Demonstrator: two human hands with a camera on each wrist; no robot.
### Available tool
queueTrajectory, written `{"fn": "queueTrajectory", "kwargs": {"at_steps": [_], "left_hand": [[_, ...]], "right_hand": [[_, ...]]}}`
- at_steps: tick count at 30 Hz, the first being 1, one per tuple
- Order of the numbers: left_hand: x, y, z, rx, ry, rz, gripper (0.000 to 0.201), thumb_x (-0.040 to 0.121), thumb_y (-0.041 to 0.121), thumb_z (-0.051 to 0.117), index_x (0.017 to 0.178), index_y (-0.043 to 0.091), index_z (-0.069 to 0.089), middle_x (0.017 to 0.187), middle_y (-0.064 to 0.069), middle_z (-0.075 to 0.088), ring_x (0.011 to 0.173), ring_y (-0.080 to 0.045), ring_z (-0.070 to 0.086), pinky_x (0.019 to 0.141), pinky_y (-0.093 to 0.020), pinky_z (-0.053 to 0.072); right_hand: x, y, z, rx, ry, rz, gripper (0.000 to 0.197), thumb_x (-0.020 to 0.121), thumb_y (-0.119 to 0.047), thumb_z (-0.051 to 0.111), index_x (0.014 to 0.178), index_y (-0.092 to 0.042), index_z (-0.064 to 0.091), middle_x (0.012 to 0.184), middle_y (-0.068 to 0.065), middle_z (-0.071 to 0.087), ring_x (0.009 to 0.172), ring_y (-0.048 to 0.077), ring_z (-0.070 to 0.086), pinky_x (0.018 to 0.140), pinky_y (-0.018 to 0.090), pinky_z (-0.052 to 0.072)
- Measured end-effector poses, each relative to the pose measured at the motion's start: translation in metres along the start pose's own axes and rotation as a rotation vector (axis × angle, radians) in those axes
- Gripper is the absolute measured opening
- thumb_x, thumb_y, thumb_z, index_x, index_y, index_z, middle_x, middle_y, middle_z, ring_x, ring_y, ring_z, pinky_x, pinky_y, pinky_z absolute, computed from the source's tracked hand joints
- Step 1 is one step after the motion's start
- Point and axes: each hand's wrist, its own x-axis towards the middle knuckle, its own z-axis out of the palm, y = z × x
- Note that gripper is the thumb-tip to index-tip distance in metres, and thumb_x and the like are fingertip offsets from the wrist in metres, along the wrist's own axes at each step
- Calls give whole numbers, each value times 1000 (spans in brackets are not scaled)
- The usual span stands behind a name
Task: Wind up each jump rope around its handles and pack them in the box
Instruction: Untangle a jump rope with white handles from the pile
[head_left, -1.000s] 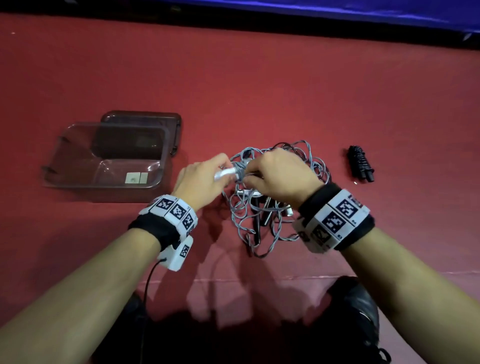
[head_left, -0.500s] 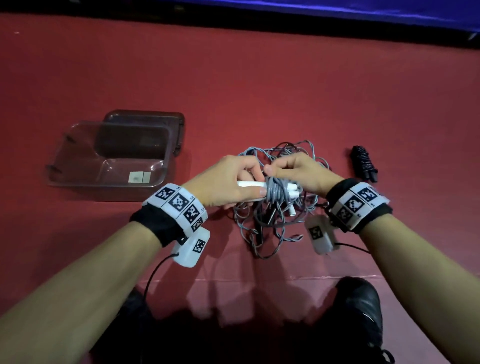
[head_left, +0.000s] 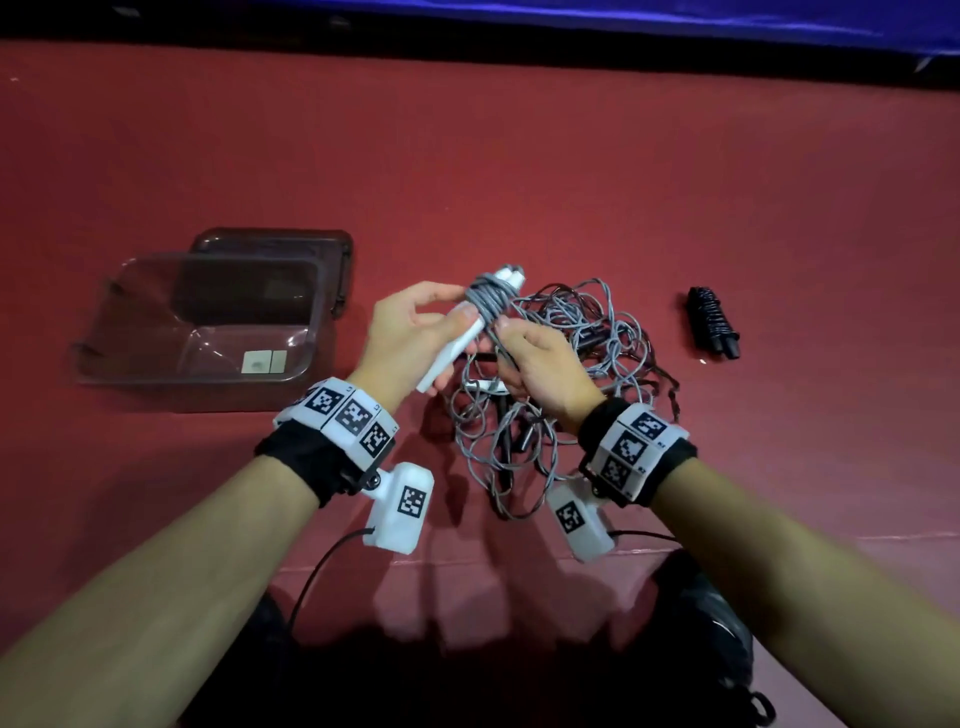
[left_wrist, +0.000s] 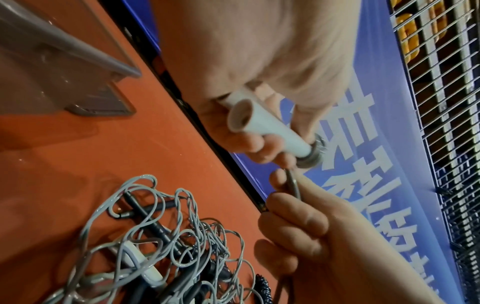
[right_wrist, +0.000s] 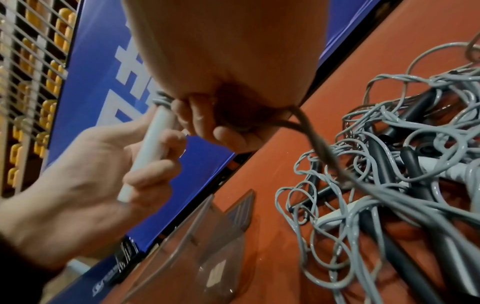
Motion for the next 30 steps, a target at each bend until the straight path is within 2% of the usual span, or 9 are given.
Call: {"fn": "queueTrajectory", "kwargs": {"at_steps": [4,7,10,12,14,18,23,27,30], "left_hand": [[9,-7,-9,138,165,-82,20,92,28,74,104,18,61,66,-1,74,38,-21,53,39,-25,42],[7,-12,-17,284,209,-54,19,88,35,75,92,24,60,69,-1,75,43,-24,60,44,-37,52],[2,-16,-19,537,182,4,24,86,46,72,91,27,59,69,-1,73,55,-27,68,61,-46,61],[0,-19,-21,764,195,82,26,88,52,68,96,30,56,82,4,74,78,-31,70,75,-44,56],[-2,-22,-22,943,183,181,27,90,55,64,103,33,54,90,2,74,92,-36,68,76,-41,50],[-4,-25,-21,1056,61,266,25,93,51,63,104,31,53,83,-7,70,90,-42,67,70,-41,44],[-2,-31,-23,1100,-33,290,26,93,54,61,104,33,49,81,-3,69,88,-40,67,68,-39,41],[-4,-34,-21,1125,-48,296,27,93,54,60,106,33,50,84,-2,71,89,-39,67,68,-38,40],[-6,-31,-17,1176,-70,317,27,96,50,57,111,29,50,85,-7,71,89,-41,67,68,-38,36]], "right_hand": [[-10,-1,5,-388,-113,-83,22,104,-28,56,96,-9,66,49,-19,49,46,-1,44,53,15,32],[-9,-4,6,-540,-229,-46,23,103,-25,56,81,-17,56,47,-19,43,44,1,39,52,20,33],[-7,-18,3,-592,-322,37,27,102,-26,57,83,-8,57,53,-13,42,45,2,36,50,21,31],[-6,-29,-3,-767,-335,-53,35,100,-30,60,77,-4,56,58,-5,42,50,7,36,52,22,30],[-5,-40,-6,-1014,-316,-202,35,95,-37,63,73,-11,59,62,-1,51,59,16,47,58,29,35],[-4,-48,-8,-1439,-122,-425,26,84,-47,62,104,-31,69,89,-2,71,89,28,66,66,32,39],[-3,-45,-15,-1525,-57,-571,24,90,-48,49,97,-29,61,76,0,70,75,30,68,58,32,31],[-4,-40,-16,-1592,-67,-527,41,98,-55,36,78,-24,55,72,2,69,71,31,68,56,31,27],[-8,-36,-7,-1482,-64,-372,41,104,-52,35,80,-24,54,83,7,70,85,34,67,64,34,32]]}}
